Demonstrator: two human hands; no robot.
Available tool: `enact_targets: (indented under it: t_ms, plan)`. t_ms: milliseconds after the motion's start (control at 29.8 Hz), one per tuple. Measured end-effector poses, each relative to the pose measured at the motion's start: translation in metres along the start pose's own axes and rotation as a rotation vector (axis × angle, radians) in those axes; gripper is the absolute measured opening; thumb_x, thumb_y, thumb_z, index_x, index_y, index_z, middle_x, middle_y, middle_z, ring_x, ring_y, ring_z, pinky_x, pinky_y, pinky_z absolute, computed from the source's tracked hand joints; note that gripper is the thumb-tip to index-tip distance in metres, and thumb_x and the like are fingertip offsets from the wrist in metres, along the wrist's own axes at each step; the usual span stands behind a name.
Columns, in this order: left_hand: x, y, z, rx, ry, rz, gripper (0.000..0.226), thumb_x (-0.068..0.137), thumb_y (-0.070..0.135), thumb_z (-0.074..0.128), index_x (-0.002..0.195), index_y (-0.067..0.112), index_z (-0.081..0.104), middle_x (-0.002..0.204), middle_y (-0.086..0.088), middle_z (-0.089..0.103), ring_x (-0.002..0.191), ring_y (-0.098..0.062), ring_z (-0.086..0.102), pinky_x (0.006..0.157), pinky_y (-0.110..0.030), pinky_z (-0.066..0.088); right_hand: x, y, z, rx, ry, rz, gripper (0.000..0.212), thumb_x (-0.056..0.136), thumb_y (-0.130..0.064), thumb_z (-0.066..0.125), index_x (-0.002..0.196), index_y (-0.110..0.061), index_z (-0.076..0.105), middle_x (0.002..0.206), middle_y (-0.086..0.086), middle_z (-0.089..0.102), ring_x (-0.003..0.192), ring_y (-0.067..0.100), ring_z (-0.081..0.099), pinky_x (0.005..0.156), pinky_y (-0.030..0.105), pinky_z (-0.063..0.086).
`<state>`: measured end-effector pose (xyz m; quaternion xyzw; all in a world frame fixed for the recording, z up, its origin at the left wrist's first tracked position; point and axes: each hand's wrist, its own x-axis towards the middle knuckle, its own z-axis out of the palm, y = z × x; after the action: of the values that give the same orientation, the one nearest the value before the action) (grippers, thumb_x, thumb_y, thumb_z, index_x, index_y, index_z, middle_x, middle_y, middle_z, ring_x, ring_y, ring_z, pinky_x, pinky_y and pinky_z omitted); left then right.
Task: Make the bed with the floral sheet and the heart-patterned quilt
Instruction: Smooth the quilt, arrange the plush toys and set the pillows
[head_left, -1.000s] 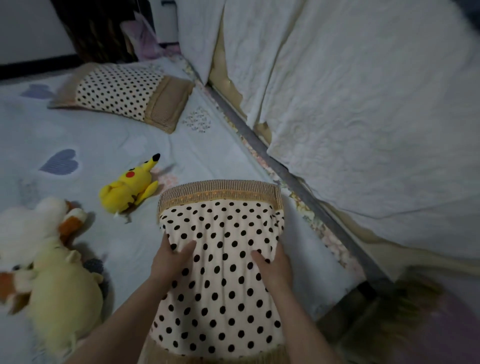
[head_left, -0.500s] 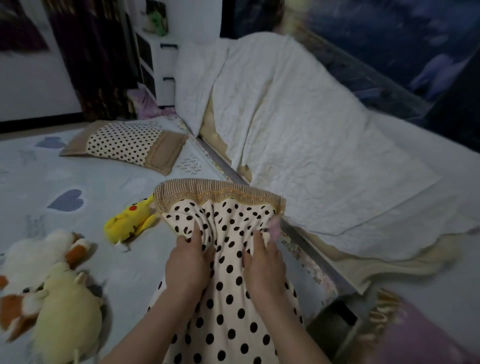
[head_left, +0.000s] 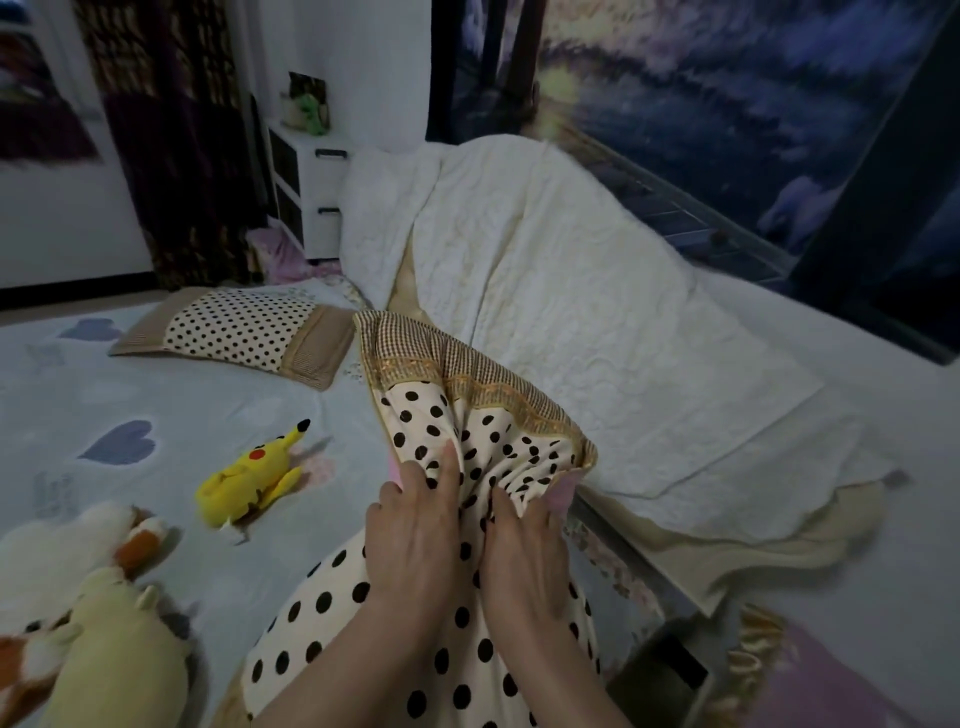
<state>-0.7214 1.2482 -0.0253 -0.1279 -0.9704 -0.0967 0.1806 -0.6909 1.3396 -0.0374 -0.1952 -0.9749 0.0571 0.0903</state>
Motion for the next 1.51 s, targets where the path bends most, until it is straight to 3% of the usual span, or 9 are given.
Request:
enact_targets:
  t_ms: [134,235,268,436,570,704,804,1307,1508]
  plan:
    - [0.01,-0.001,0.002,0.058,-0.01,-0.081,0.069,0.072,0.006,0.05,0.14,0.013,0.053,0.082,-0.016,0.052,0.056,-0.029,0.049,0.048,-0.033,0.026,0.015,0.0,0.003,0.02,0.037,-0.057,0.038,0.067,-0.014,0.084,0.103,-0.02,0.072,0.086,0.013,0.063,0.073,0.031,0.063,0.051,0.039,0.051]
    - [0.016,-0.001,0.015,0.08,-0.081,-0.183,0.073,0.092,0.012,0.044,0.156,0.019,0.012,0.109,-0.012,0.048,0.082,-0.026,0.053,0.06,-0.034,0.032,0.035,0.001,0.011,0.026,0.035,-0.102,0.041,0.062,-0.013,0.087,0.1,-0.022,0.073,0.084,0.012,0.063,0.07,0.03,0.062,0.048,0.038,0.05]
    - [0.02,0.0,0.017,0.069,-0.097,-0.215,0.073,0.093,0.014,0.046,0.157,0.02,0.011,0.11,-0.012,0.047,0.082,-0.026,0.052,0.06,-0.034,0.033,0.042,0.002,0.014,0.014,0.041,-0.112,0.043,0.061,-0.014,0.088,0.1,-0.023,0.074,0.083,0.012,0.063,0.069,0.029,0.062,0.048,0.037,0.05]
    - [0.047,0.009,0.059,0.06,-0.127,-0.327,0.082,0.064,0.01,0.082,0.14,0.013,0.051,0.082,-0.014,0.05,0.055,-0.027,0.046,0.045,-0.03,0.026,0.091,0.019,0.037,0.037,0.056,-0.253,0.045,0.058,-0.015,0.089,0.1,-0.024,0.074,0.081,0.01,0.063,0.067,0.029,0.062,0.047,0.037,0.05]
    - [0.076,0.042,0.102,0.055,-0.184,-0.472,0.089,0.058,0.018,0.088,0.139,0.012,0.052,0.083,-0.014,0.05,0.054,-0.027,0.047,0.043,-0.029,0.028,0.151,0.051,0.064,0.07,0.016,-0.362,0.044,0.058,-0.014,0.09,0.098,-0.024,0.074,0.083,0.012,0.063,0.066,0.029,0.061,0.047,0.037,0.05]
    - [0.094,0.068,0.126,-0.029,-0.224,-0.656,0.077,0.094,0.039,0.057,0.156,0.021,0.016,0.119,-0.013,0.049,0.091,-0.027,0.057,0.065,-0.031,0.043,0.194,0.072,0.084,0.07,-0.025,-0.459,0.043,0.057,-0.011,0.089,0.095,-0.022,0.073,0.083,0.014,0.062,0.064,0.03,0.06,0.047,0.039,0.049]
    - [0.108,0.092,0.155,-0.05,-0.198,-0.761,0.072,0.1,0.05,0.038,0.156,0.026,-0.001,0.129,-0.009,0.04,0.106,-0.024,0.053,0.078,-0.03,0.047,0.23,0.096,0.104,0.056,-0.065,-0.514,0.045,0.057,-0.015,0.09,0.099,-0.023,0.074,0.082,0.012,0.064,0.065,0.029,0.061,0.049,0.039,0.05]
    - [0.199,0.074,0.258,-0.151,-0.261,-0.915,0.078,0.097,0.053,0.043,0.157,0.029,0.0,0.113,-0.009,0.039,0.093,-0.024,0.053,0.075,-0.032,0.05,0.361,0.107,0.182,0.111,-0.112,-0.583,0.055,0.053,-0.022,0.094,0.102,-0.026,0.071,0.09,0.011,0.064,0.078,0.028,0.066,0.059,0.036,0.056]
    - [0.234,0.025,0.329,-0.164,-0.144,-0.831,0.09,0.077,0.036,0.079,0.15,0.021,0.028,0.09,-0.018,0.05,0.065,-0.031,0.054,0.052,-0.033,0.045,0.414,0.082,0.245,0.2,-0.139,-0.554,0.058,0.058,-0.028,0.09,0.11,-0.032,0.063,0.096,0.009,0.063,0.078,0.027,0.066,0.059,0.037,0.057]
